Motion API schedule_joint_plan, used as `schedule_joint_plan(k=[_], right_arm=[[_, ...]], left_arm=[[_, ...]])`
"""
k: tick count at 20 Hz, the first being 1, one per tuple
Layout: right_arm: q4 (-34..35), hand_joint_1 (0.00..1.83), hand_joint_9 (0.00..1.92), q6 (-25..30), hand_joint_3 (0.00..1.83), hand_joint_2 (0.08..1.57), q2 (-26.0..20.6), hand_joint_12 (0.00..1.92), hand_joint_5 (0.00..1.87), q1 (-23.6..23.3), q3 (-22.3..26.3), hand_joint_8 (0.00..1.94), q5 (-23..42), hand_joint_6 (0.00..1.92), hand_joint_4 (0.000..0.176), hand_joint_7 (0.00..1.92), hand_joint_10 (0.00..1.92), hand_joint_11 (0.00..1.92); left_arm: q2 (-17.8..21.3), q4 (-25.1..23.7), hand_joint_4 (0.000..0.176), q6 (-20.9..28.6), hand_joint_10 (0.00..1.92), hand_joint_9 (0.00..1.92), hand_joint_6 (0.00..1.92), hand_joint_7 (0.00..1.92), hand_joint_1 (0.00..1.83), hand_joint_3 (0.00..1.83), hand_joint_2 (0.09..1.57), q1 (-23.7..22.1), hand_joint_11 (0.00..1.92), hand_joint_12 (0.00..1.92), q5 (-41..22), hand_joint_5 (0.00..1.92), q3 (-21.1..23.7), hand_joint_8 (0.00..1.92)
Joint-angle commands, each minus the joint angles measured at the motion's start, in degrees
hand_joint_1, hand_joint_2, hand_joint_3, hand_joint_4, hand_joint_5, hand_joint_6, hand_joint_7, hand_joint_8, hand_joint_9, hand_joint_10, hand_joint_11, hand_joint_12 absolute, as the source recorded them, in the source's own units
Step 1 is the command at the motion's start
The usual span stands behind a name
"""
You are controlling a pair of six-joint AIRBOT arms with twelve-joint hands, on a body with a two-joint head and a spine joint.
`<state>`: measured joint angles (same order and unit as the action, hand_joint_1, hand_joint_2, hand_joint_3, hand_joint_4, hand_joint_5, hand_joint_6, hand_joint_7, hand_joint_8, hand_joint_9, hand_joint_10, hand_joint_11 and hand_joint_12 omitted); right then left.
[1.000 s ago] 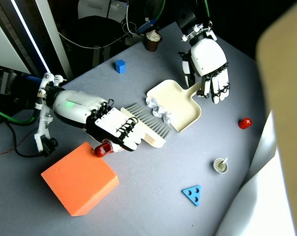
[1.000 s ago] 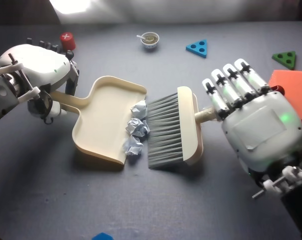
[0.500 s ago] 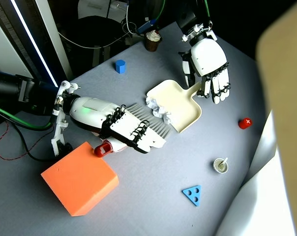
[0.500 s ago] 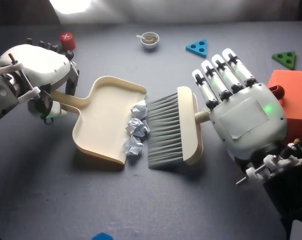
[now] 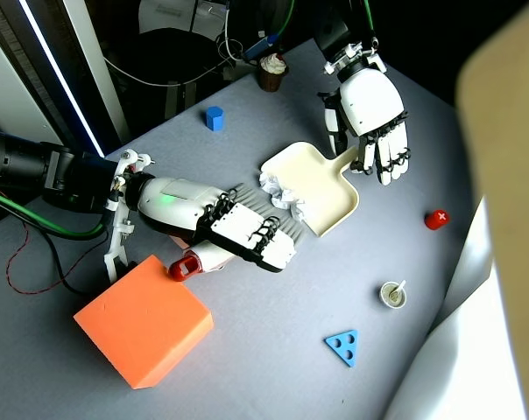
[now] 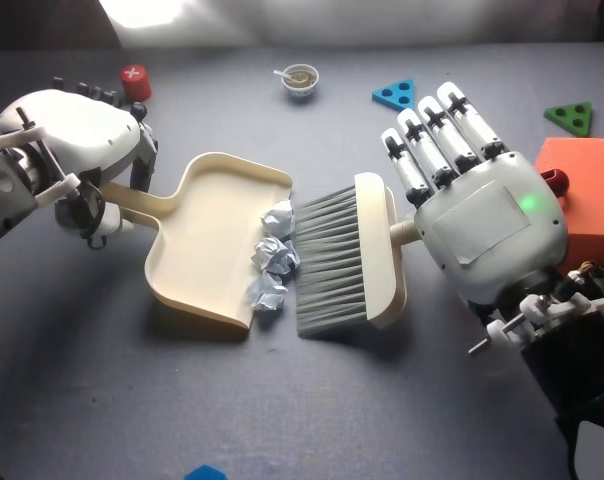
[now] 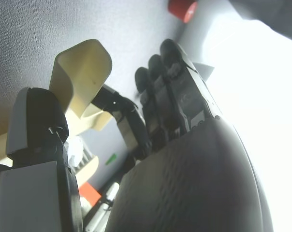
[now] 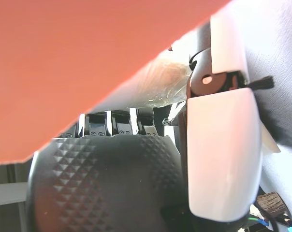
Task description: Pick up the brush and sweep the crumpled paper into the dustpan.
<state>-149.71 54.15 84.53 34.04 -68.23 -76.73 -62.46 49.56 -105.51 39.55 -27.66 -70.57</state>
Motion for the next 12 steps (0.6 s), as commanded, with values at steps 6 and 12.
schedule_joint_plan(k=[6,12], right_arm=[[-4.5,1.14,0.46,-0.3,0.00,0.97,-0.7,0.07,0.47,0.1,-0.3,0.01,-6.1,0.01,0.000,0.46,0.01,0.39],[-4.6,1.26,0.90,-0.3,0.00,1.10,-0.7,1.27,1.25,0.2,-0.3,1.27,-6.1,0.20,0.000,0.90,0.58,0.41]], left_arm=[[0.0,-1.6,0.000,-0.4,0.00,0.36,1.00,0.42,1.10,0.00,1.13,-1.0,0.35,0.00,-4.8,0.96,-0.1,0.00],[0.2,-1.6,0.000,-0.4,0.00,0.36,0.99,0.43,1.09,0.00,1.12,-1.0,0.35,0.01,-4.7,0.97,-0.2,0.01]])
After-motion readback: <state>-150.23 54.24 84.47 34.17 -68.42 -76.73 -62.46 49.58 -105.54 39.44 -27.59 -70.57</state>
